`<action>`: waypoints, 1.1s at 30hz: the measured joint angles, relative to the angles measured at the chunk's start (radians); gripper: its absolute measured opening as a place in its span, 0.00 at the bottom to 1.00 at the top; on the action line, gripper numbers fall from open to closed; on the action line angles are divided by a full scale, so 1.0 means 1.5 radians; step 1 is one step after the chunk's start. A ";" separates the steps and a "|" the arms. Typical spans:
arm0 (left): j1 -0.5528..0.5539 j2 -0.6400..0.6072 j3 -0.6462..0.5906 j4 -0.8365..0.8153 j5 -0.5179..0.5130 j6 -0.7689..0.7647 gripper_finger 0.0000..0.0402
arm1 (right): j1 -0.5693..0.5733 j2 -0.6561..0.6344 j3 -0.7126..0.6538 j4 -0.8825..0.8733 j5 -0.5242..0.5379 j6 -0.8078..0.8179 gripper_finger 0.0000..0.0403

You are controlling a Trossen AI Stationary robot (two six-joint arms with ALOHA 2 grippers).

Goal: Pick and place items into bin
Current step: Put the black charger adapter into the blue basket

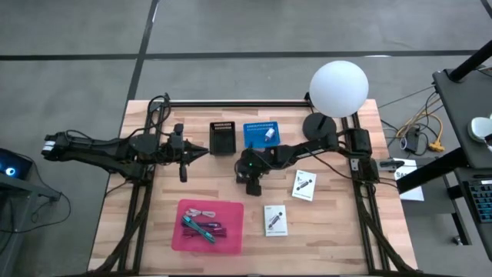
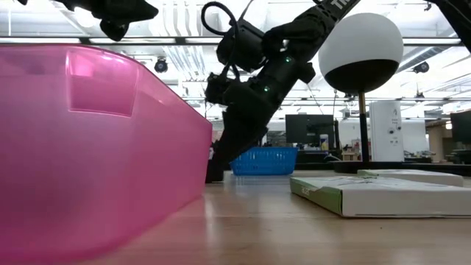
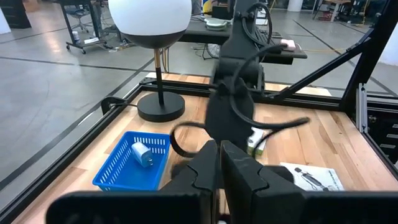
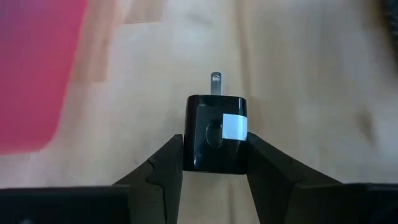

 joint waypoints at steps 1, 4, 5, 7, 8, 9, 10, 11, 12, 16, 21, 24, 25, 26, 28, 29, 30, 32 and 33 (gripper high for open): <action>0.000 0.000 0.000 -0.001 0.000 0.000 0.01 | -0.004 -0.005 0.000 -0.007 0.001 0.005 0.32; 0.000 0.000 0.000 -0.002 0.000 0.000 0.01 | -0.017 -0.029 -0.001 -0.025 0.002 0.008 0.32; 0.000 0.000 0.000 -0.002 0.000 0.000 0.01 | -0.021 -0.039 -0.001 -0.026 0.002 0.008 0.32; 0.000 -0.001 0.000 -0.007 0.000 0.000 0.01 | -0.029 -0.064 -0.001 -0.025 0.002 0.008 0.32; 0.000 0.000 0.000 -0.006 0.000 0.000 0.01 | -0.034 -0.076 -0.001 -0.024 0.001 0.008 0.32; 0.000 0.000 0.000 -0.006 0.000 0.000 0.01 | -0.041 -0.088 -0.001 -0.024 0.001 0.008 0.32; 0.000 -0.001 0.000 -0.007 0.000 0.000 0.01 | -0.048 -0.101 -0.001 -0.023 0.004 0.008 0.32; 0.000 -0.001 0.000 -0.006 0.000 0.000 0.01 | -0.055 -0.111 -0.001 -0.023 0.016 0.010 0.32; 0.000 -0.001 0.000 -0.006 0.000 0.000 0.01 | -0.062 -0.120 -0.001 -0.021 0.034 0.014 0.32; 0.000 0.000 0.000 -0.006 0.000 0.000 0.01 | -0.102 -0.138 0.000 -0.017 0.078 0.044 0.32; 0.000 0.000 0.000 -0.006 0.000 0.000 0.01 | -0.157 -0.135 -0.006 -0.021 0.091 0.145 0.32; 0.000 -0.003 0.001 -0.007 0.000 0.000 0.01 | -0.180 -0.134 -0.015 -0.022 0.110 0.214 0.32; 0.000 -0.004 0.001 -0.006 0.000 0.000 0.01 | -0.185 -0.134 -0.017 -0.023 0.125 0.237 0.32; 0.000 -0.005 0.001 -0.006 0.000 0.000 0.01 | -0.189 -0.134 -0.020 -0.024 0.135 0.257 0.32; 0.000 -0.006 0.001 -0.007 0.000 0.000 0.01 | -0.197 -0.134 -0.023 -0.026 0.143 0.293 0.32; 0.000 -0.006 0.001 -0.007 0.000 0.000 0.01 | -0.201 -0.132 -0.024 -0.027 0.145 0.317 0.32; 0.000 -0.007 0.001 -0.006 0.000 0.000 0.01 | -0.204 -0.130 -0.024 -0.033 0.145 0.344 0.32; 0.000 -0.006 0.001 -0.006 0.000 0.000 0.01 | -0.209 -0.124 -0.024 -0.055 0.145 0.392 0.32; 0.000 -0.006 0.001 -0.006 0.000 0.000 0.01 | -0.209 -0.123 -0.025 -0.070 0.147 0.412 0.32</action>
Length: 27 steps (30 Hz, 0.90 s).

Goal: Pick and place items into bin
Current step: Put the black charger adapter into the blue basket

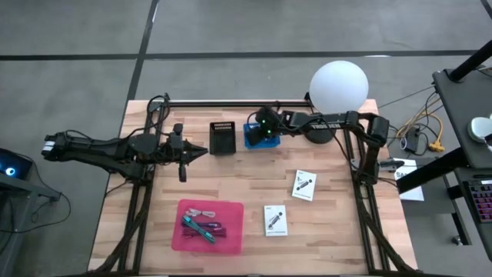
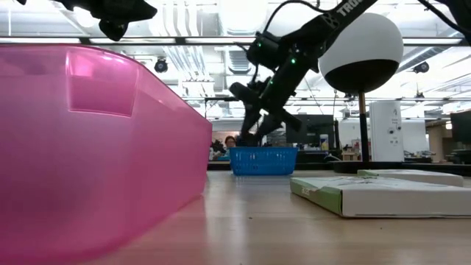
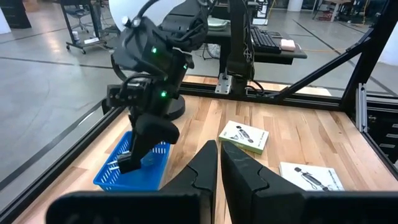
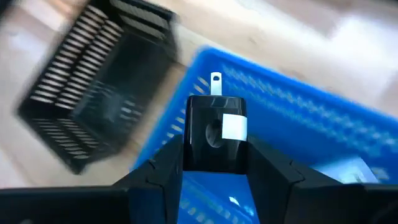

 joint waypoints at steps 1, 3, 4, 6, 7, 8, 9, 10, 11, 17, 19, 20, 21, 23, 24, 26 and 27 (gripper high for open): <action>0.000 0.000 0.000 0.000 0.000 0.000 0.01 | 0.000 0.001 -0.001 -0.013 0.005 0.011 0.32; 0.000 0.000 0.000 0.000 0.000 0.000 0.01 | 0.000 0.001 -0.002 -0.023 0.014 0.011 0.32; 0.000 0.000 0.000 0.000 0.000 0.000 0.01 | 0.000 0.001 -0.003 -0.024 0.016 0.006 0.32; 0.000 0.000 0.000 0.000 0.000 0.000 0.01 | 0.000 0.001 -0.005 -0.025 0.016 0.005 0.32; 0.000 0.000 0.000 0.000 0.000 0.000 0.01 | 0.000 0.001 -0.005 -0.024 0.016 0.005 0.32; 0.000 0.001 0.000 0.000 0.000 0.000 0.01 | 0.000 0.001 -0.003 -0.024 0.016 0.004 0.32; 0.000 0.001 0.000 0.000 0.000 0.000 0.01 | 0.000 0.001 -0.003 -0.020 0.016 0.004 0.32; 0.000 0.001 0.000 0.000 0.000 0.000 0.01 | 0.000 0.001 -0.001 -0.019 0.018 0.004 0.33; 0.000 0.001 0.000 0.000 0.000 0.000 0.01 | 0.000 0.001 -0.001 -0.019 0.021 0.003 0.34; 0.000 0.001 0.000 0.000 0.000 0.000 0.01 | 0.000 0.001 -0.002 -0.020 0.028 0.002 0.37; 0.000 0.001 0.000 0.000 0.000 0.000 0.01 | 0.000 0.001 -0.002 -0.020 0.028 -0.003 0.37; 0.000 0.001 0.000 0.000 0.000 0.000 0.01 | 0.000 0.001 -0.002 -0.020 0.028 -0.005 0.37; 0.000 0.001 0.000 0.000 0.000 0.000 0.01 | 0.000 0.001 -0.002 -0.020 0.028 -0.006 0.38; 0.000 0.001 0.000 0.000 0.000 0.000 0.01 | 0.000 0.001 -0.002 -0.022 0.028 -0.007 0.40; 0.000 0.001 0.000 0.000 0.000 0.000 0.01 | 0.000 0.001 -0.002 -0.023 0.027 -0.011 0.42; 0.000 0.001 0.000 0.000 0.000 0.000 0.01 | 0.000 0.001 -0.002 -0.025 0.025 -0.013 0.45; 0.000 0.001 0.000 0.000 0.000 0.000 0.01 | 0.000 0.001 -0.002 -0.025 0.025 -0.013 0.46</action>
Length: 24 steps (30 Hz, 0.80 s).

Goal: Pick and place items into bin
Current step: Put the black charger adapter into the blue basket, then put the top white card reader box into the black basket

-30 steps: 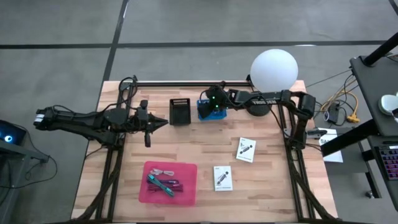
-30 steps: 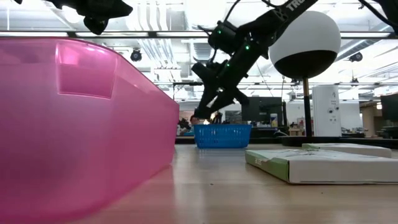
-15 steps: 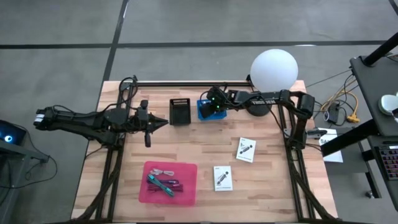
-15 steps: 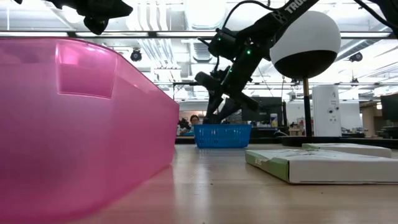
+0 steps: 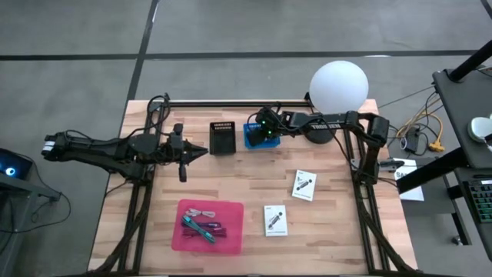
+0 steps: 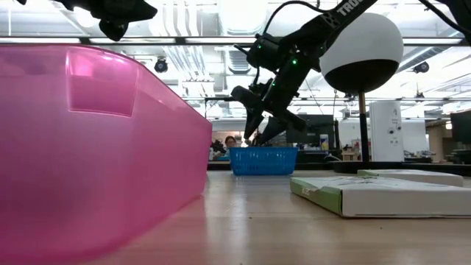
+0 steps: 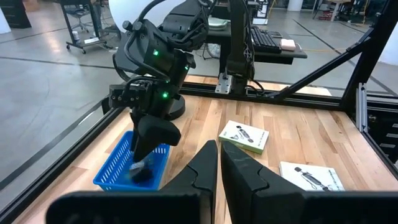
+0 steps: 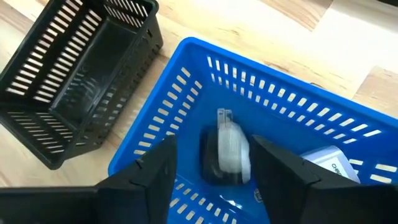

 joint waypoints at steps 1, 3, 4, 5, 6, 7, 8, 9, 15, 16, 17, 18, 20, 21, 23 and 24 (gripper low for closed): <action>0.000 0.000 0.000 0.000 0.000 0.000 0.01 | 0.000 0.000 0.000 0.000 0.000 0.000 0.48; 0.000 0.000 0.000 0.000 0.000 0.000 0.01 | 0.000 0.000 0.000 0.000 -0.002 0.000 0.51; 0.000 0.000 0.000 0.000 0.000 0.000 0.01 | 0.000 0.000 0.000 0.000 -0.002 0.000 0.53; 0.000 0.000 0.000 0.000 0.000 0.000 0.01 | 0.000 0.000 0.000 0.000 -0.003 0.000 0.54; 0.000 0.000 0.000 0.000 0.000 0.000 0.01 | 0.000 0.000 0.000 0.000 -0.010 0.000 0.55; 0.000 0.000 0.000 0.000 0.000 0.000 0.01 | 0.000 0.000 0.003 -0.001 -0.026 -0.001 0.56; 0.000 0.000 0.000 0.000 0.000 0.000 0.01 | 0.000 0.000 0.007 0.001 -0.049 -0.006 0.57; 0.000 0.000 0.000 0.000 0.000 0.000 0.01 | 0.000 0.000 0.013 0.007 -0.077 -0.024 0.58; 0.000 0.000 0.000 0.000 0.000 0.000 0.01 | 0.020 -0.005 0.052 0.022 -0.327 -0.184 0.58; 0.000 0.000 0.000 0.000 0.000 0.000 0.01 | 0.026 -0.005 0.057 0.019 -0.380 -0.200 0.57; 0.000 0.000 0.000 0.000 0.000 0.000 0.01 | 0.033 -0.005 0.062 0.018 -0.430 -0.209 0.56; 0.000 0.001 0.000 0.000 0.000 0.000 0.01 | 0.039 -0.005 0.065 0.018 -0.479 -0.210 0.56; 0.000 0.001 0.000 0.000 0.000 0.000 0.01 | 0.053 -0.006 0.069 0.010 -0.567 -0.201 0.55; 0.000 0.001 0.000 0.000 0.000 0.000 0.01 | 0.060 -0.006 0.069 0.003 -0.607 -0.189 0.55; 0.000 0.001 0.000 0.000 0.000 0.000 0.01 | 0.075 -0.006 0.069 -0.030 -0.666 -0.162 0.54; 0.000 0.001 0.000 0.000 0.000 0.000 0.01 | 0.084 -0.006 0.069 -0.057 -0.683 -0.145 0.54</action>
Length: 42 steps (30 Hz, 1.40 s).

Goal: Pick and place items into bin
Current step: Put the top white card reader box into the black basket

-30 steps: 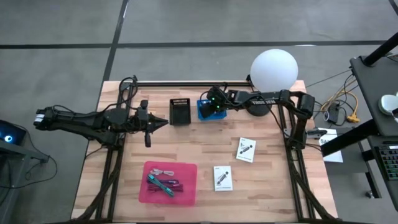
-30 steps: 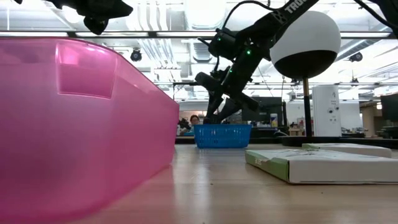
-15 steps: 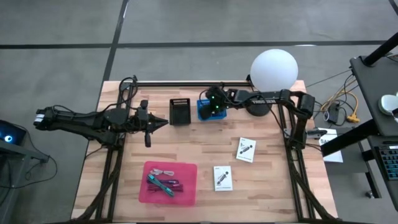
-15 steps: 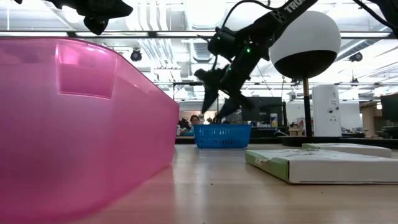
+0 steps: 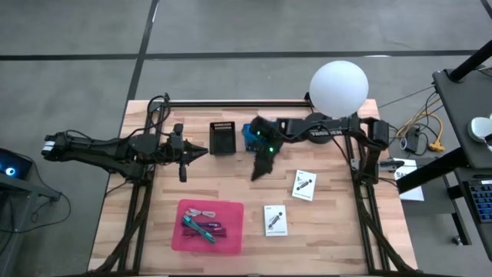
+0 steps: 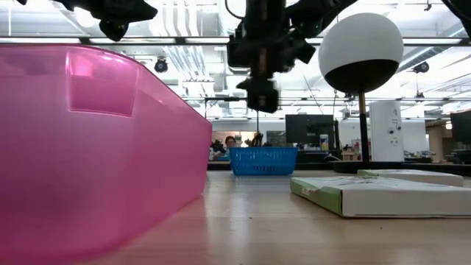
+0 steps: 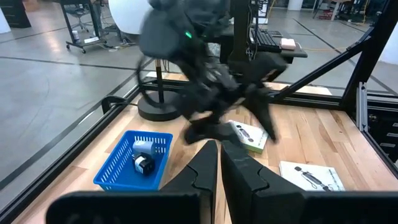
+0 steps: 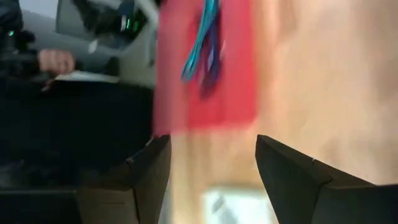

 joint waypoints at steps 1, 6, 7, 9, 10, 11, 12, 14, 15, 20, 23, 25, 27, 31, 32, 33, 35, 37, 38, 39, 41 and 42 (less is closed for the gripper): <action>0.000 0.000 0.000 0.000 0.000 0.000 0.01 | 0.008 0.000 0.000 -0.033 -0.014 0.015 0.54; 0.000 0.000 0.000 0.000 0.000 0.000 0.01 | 0.036 0.000 -0.002 -0.262 -0.006 0.045 0.54; 0.000 0.000 0.000 0.000 0.000 0.000 0.01 | 0.040 0.000 -0.003 -0.310 0.011 0.052 0.54; 0.000 0.000 0.000 0.000 0.000 0.000 0.01 | 0.044 0.000 -0.009 -0.398 0.077 0.081 0.54; 0.000 0.000 0.000 0.000 0.000 0.000 0.01 | 0.044 0.000 -0.012 -0.437 0.122 0.100 0.54; 0.000 0.000 0.000 0.000 0.000 0.000 0.01 | 0.044 0.000 -0.016 -0.470 0.165 0.121 0.54; 0.000 0.000 0.000 0.000 0.000 0.000 0.01 | 0.044 0.000 -0.020 -0.496 0.208 0.139 0.54; 0.000 0.000 0.000 0.000 0.000 0.000 0.01 | 0.043 -0.003 -0.027 -0.537 0.297 0.181 0.54; 0.000 0.000 0.000 0.000 0.000 0.000 0.01 | 0.042 -0.005 -0.030 -0.548 0.339 0.204 0.54; 0.000 0.000 0.000 0.000 0.000 0.000 0.01 | 0.043 -0.039 -0.045 -0.530 0.446 0.317 0.54; 0.000 0.000 0.000 0.000 0.000 0.000 0.01 | 0.046 -0.063 -0.060 -0.489 0.480 0.387 0.54; 0.000 0.000 0.000 0.000 0.000 0.000 0.01 | 0.051 -0.083 -0.077 -0.448 0.497 0.434 0.54; 0.000 0.000 0.000 0.000 0.000 0.000 0.01 | 0.058 -0.097 -0.093 -0.435 0.512 0.480 0.54; 0.000 -0.001 0.000 0.000 0.000 0.000 0.01 | 0.077 -0.111 -0.128 -0.436 0.524 0.568 0.54; 0.000 -0.001 0.000 0.000 0.000 0.000 0.01 | 0.082 -0.114 -0.135 -0.434 0.524 0.591 0.54; 0.000 0.000 0.000 0.001 0.000 0.000 0.01 | 0.088 -0.115 -0.141 -0.432 0.524 0.609 0.54; 0.000 -0.001 0.000 0.000 0.000 0.000 0.01 | 0.098 -0.116 -0.154 -0.417 0.524 0.640 0.54; 0.000 0.001 0.000 0.001 0.000 0.000 0.01 | 0.107 -0.117 -0.168 -0.384 0.524 0.672 0.54; 0.000 0.001 0.000 0.001 0.000 0.000 0.01 | 0.110 -0.118 -0.175 -0.360 0.524 0.686 0.54; 0.000 0.001 0.000 0.000 0.000 0.000 0.01 | 0.113 -0.119 -0.181 -0.338 0.524 0.697 0.54; 0.000 0.003 0.000 0.001 0.000 0.000 0.01 | 0.117 -0.116 -0.193 -0.301 0.524 0.713 0.54; 0.000 0.003 0.000 0.001 0.000 0.000 0.01 | 0.118 -0.114 -0.198 -0.287 0.524 0.720 0.54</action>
